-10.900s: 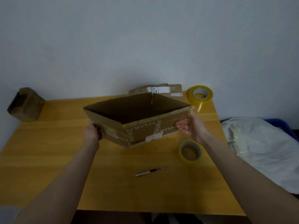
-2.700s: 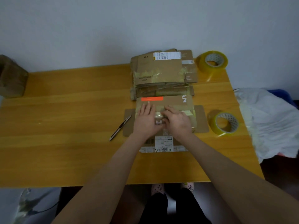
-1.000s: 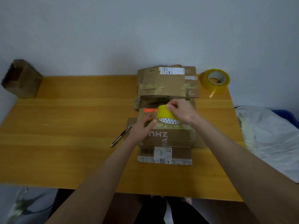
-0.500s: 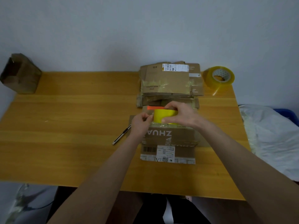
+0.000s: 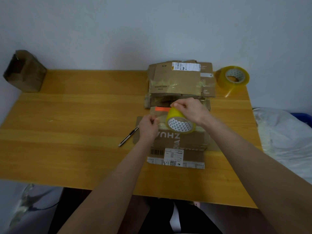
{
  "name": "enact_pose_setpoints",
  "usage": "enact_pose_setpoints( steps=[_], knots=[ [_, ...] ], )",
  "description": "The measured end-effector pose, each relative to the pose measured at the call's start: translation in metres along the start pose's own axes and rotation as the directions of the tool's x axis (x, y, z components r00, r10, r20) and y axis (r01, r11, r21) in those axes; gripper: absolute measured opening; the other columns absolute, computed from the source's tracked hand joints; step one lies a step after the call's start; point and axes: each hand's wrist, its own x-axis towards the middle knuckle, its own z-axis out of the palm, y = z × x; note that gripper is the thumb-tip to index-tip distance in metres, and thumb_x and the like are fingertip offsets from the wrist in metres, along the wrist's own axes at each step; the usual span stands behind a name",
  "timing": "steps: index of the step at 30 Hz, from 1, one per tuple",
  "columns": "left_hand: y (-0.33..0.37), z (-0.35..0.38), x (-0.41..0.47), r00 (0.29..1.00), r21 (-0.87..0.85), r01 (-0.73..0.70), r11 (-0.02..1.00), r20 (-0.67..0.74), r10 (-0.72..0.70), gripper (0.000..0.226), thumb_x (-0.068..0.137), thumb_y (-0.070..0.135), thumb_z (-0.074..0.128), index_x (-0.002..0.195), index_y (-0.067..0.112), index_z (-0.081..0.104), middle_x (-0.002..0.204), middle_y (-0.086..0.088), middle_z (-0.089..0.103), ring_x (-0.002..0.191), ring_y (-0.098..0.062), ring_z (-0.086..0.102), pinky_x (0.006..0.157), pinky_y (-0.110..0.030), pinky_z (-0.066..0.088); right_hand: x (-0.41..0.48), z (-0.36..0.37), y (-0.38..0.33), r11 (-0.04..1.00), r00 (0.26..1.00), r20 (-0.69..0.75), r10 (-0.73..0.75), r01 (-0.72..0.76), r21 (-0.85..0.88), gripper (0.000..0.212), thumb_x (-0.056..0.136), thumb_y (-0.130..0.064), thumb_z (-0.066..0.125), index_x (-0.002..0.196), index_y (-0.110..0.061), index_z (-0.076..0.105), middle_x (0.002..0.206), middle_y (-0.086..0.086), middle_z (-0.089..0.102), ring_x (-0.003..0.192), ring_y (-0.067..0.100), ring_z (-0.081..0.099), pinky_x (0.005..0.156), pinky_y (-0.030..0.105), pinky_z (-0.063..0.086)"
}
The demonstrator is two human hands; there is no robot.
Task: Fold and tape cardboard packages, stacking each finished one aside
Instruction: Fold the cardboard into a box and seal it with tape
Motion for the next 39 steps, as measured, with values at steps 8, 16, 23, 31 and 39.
enact_pose_setpoints(
  steps=[8, 16, 23, 31, 39],
  knots=[
    [-0.006, -0.001, 0.003, 1.000, -0.009, -0.007, 1.000, -0.003, 0.007, 0.024, 0.095, 0.013, 0.053, 0.072, 0.017, 0.047, 0.105, -0.004, 0.060, 0.086, -0.014, 0.053, 0.072, -0.027, 0.040, -0.025, 0.001, 0.020, 0.978, 0.985, 0.163, -0.053, 0.017, 0.210, 0.060, 0.082, -0.040, 0.072, 0.135, -0.025, 0.049, 0.117, -0.006, 0.054, 0.112, 0.014, 0.051, 0.085, 0.023, 0.043],
    [-0.009, -0.004, 0.005, 0.999, 0.016, -0.029, 0.999, -0.025, 0.029, 0.016, 0.096, 0.014, 0.051, 0.080, 0.012, 0.051, 0.091, -0.002, 0.057, 0.065, -0.003, 0.045, 0.051, -0.015, 0.031, -0.046, 0.019, 0.031, 0.982, 0.979, 0.135, -0.152, 0.134, 0.131, 0.073, 0.083, -0.035, 0.072, 0.144, -0.025, 0.033, 0.132, 0.002, 0.051, 0.117, 0.020, 0.051, 0.093, 0.034, 0.046],
    [-0.006, -0.004, 0.004, 0.999, -0.006, 0.002, 1.000, -0.045, -0.003, 0.015, 0.096, 0.013, 0.050, 0.081, 0.012, 0.051, 0.073, 0.005, 0.047, 0.061, -0.005, 0.040, 0.049, -0.017, 0.029, -0.027, 0.008, 0.020, 0.973, 0.978, 0.022, -0.206, 0.202, 0.110, 0.068, 0.092, -0.027, 0.061, 0.150, -0.029, 0.026, 0.114, 0.007, 0.047, 0.100, 0.020, 0.050, 0.085, 0.035, 0.047],
    [-0.006, -0.011, 0.010, 0.975, -0.270, 0.207, 0.940, -0.027, -0.222, 0.024, 0.094, 0.019, 0.055, 0.072, 0.018, 0.044, 0.070, 0.000, 0.046, 0.061, -0.013, 0.043, 0.055, -0.027, 0.037, -0.010, -0.008, 0.021, 0.986, 0.975, 0.175, -0.134, 0.148, -0.070, 0.067, 0.092, -0.040, 0.057, 0.149, -0.043, 0.021, 0.116, 0.002, 0.045, 0.107, 0.023, 0.051, 0.096, 0.049, 0.045],
    [-0.023, -0.035, 0.024, 0.946, -0.213, 0.259, 0.942, -0.143, -0.292, 0.018, 0.094, 0.013, 0.050, 0.076, 0.011, 0.052, 0.089, -0.013, 0.062, 0.082, -0.023, 0.058, 0.070, -0.038, 0.048, -0.003, -0.011, 0.005, 0.911, 0.967, 0.205, -0.148, 0.214, -0.352, 0.056, 0.092, -0.053, 0.050, 0.144, -0.049, 0.029, 0.107, -0.004, 0.044, 0.104, 0.017, 0.049, 0.088, 0.037, 0.042]
  ],
)
